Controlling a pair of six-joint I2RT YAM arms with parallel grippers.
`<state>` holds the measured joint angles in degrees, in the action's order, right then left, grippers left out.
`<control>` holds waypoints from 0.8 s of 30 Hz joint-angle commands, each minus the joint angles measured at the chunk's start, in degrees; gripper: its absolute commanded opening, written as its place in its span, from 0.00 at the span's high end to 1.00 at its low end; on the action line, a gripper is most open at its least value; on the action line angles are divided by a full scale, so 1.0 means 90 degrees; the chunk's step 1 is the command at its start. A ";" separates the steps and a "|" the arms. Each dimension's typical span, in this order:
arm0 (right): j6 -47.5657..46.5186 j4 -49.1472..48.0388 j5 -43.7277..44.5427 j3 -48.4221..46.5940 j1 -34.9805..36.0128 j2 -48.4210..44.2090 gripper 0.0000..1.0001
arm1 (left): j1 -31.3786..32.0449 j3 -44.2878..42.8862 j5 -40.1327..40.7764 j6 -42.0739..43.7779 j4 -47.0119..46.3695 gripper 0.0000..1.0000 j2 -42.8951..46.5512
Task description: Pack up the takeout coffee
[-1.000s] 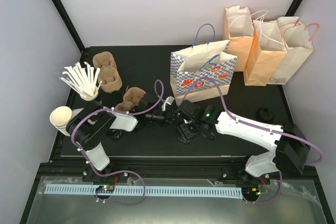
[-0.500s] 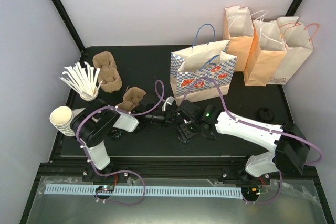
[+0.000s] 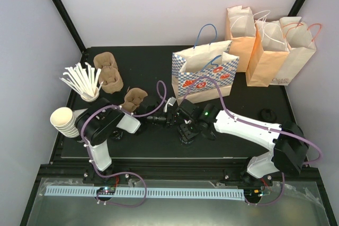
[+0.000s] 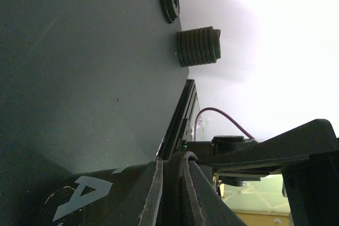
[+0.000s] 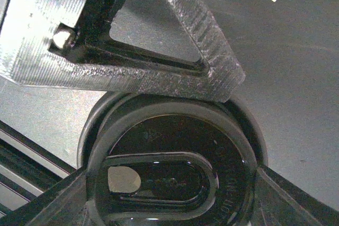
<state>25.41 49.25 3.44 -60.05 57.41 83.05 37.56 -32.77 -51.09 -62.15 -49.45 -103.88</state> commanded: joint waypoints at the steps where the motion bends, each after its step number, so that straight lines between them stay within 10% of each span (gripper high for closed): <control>1: 0.0014 0.0217 -0.0623 0.0434 0.0037 0.0609 0.36 | 0.0279 0.0484 -0.0083 -0.0109 0.0460 0.92 -0.0807; 17: -0.0192 0.0275 -0.0866 0.0382 0.0037 0.0679 0.36 | 0.0281 0.0417 -0.0092 -0.0052 0.1035 0.95 -0.0985; 24: 0.0192 0.0783 0.0165 0.0077 -0.0072 0.0601 0.37 | 0.0154 -0.0319 0.0122 0.0955 0.2434 0.73 0.0365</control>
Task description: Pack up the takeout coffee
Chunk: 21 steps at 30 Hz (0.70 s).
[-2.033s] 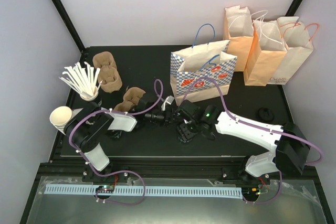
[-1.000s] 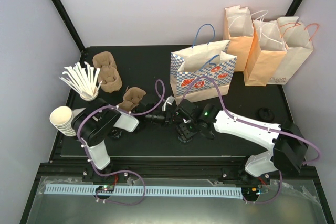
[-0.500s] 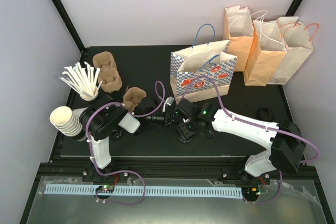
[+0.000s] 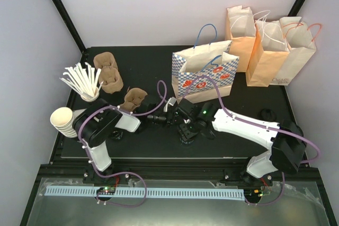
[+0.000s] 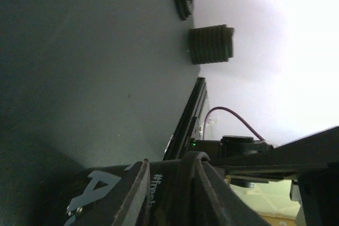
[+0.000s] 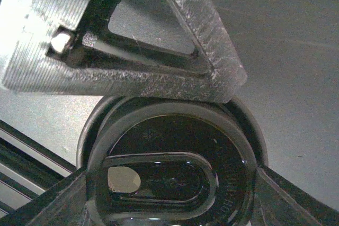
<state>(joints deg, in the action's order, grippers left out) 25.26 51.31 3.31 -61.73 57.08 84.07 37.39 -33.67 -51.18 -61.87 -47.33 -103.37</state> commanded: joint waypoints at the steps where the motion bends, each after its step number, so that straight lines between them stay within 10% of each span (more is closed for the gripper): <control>1: 0.0316 0.0679 0.0449 0.0222 -0.0081 0.0471 0.37 | 0.0105 -0.0315 0.0168 0.0997 0.2379 0.65 0.0483; 7: 0.0538 0.0668 0.0600 0.0253 -0.0626 0.0144 0.37 | 0.0008 -0.0575 0.0124 0.0838 0.2170 0.41 0.1176; 21: 0.0717 0.0782 0.0764 -0.0322 -0.0853 0.0163 0.25 | 0.0017 -0.0339 0.0553 0.0958 0.2426 0.37 0.1641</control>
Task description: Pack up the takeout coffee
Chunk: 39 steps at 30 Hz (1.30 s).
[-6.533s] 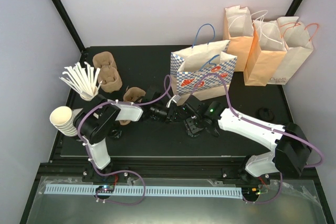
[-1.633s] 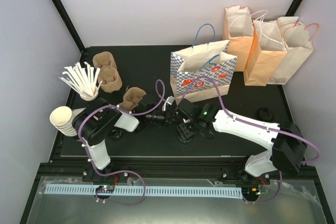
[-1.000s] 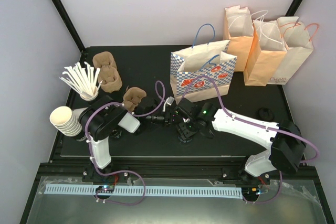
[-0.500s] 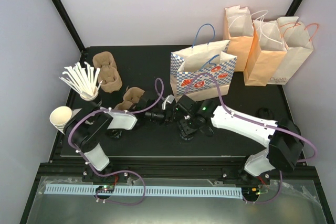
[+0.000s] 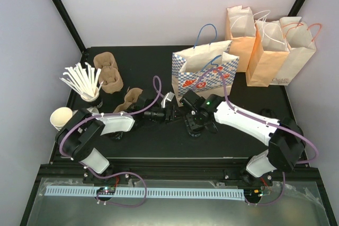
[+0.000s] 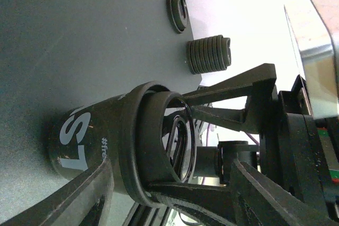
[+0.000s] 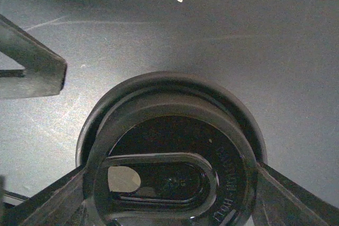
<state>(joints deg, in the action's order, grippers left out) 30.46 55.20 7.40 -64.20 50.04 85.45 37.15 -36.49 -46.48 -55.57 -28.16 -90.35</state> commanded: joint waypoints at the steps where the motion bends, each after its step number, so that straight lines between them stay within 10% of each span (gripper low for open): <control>1: 0.0140 0.0378 0.0339 -0.0075 -0.0062 -0.0042 0.23 | 0.0043 -0.0022 0.0038 0.0274 0.0315 0.37 0.0169; 22: -0.0068 0.0152 -0.0062 -0.0063 -0.0054 -0.0122 0.27 | 0.0265 -0.0189 -0.0057 0.0157 -0.0030 0.77 -0.0930; 39: -0.0096 -0.0305 -0.0871 0.0470 -0.0107 0.0113 0.34 | 0.0438 -0.0578 0.0322 0.0875 0.1326 0.82 -0.1884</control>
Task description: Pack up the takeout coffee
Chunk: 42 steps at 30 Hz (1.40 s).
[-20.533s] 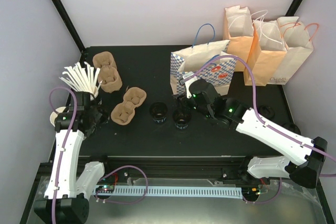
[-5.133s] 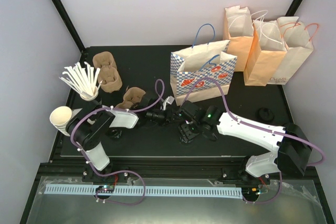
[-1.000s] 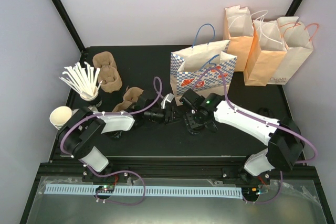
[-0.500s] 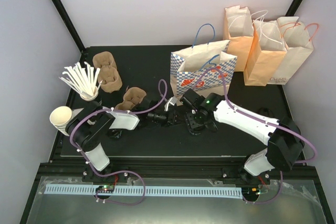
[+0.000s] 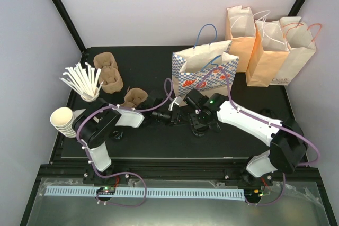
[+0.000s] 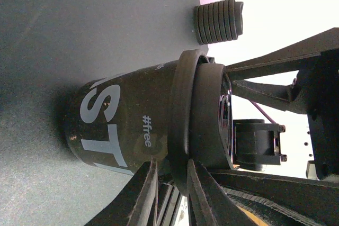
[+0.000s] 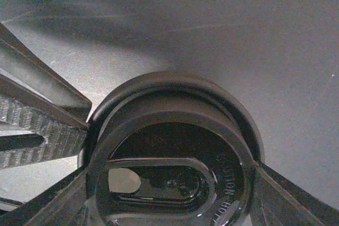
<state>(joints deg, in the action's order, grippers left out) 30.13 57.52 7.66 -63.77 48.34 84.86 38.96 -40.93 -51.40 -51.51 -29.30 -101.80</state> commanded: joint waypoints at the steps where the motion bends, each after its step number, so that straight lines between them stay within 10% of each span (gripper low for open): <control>1: -0.0052 -0.0595 -0.0943 0.0500 0.0085 0.0160 0.34 | 0.0249 -0.0101 0.0882 0.0424 0.1492 0.83 -0.0686; 8: -0.0008 -0.0747 -0.1026 0.0823 0.0078 0.0066 0.35 | 0.0271 -0.0140 0.1076 0.0597 0.1796 0.88 -0.0863; 18: -0.0187 -0.0908 -0.0744 0.1070 0.0086 -0.0111 0.35 | 0.0215 -0.0470 0.0769 0.0068 0.0877 0.61 0.0061; 26: -0.0239 -0.0998 -0.0782 0.1132 0.0079 -0.0133 0.35 | 0.0217 -0.0506 0.0415 -0.0507 0.0075 0.58 -0.0356; 33: -0.0260 -0.0988 -0.0819 0.1052 0.0079 -0.0083 0.35 | 0.0212 -0.0533 0.0635 -0.0113 0.0822 0.90 -0.0588; 42: -0.0304 -0.1092 -0.0944 0.1049 0.0083 -0.0200 0.35 | 0.0271 -0.0379 0.0778 0.0483 0.1894 0.91 -0.1130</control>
<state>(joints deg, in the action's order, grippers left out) 28.42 51.27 9.28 -57.45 47.79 79.79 39.51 -46.92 -53.71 -51.81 -24.34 -105.62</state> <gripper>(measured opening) 0.711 0.102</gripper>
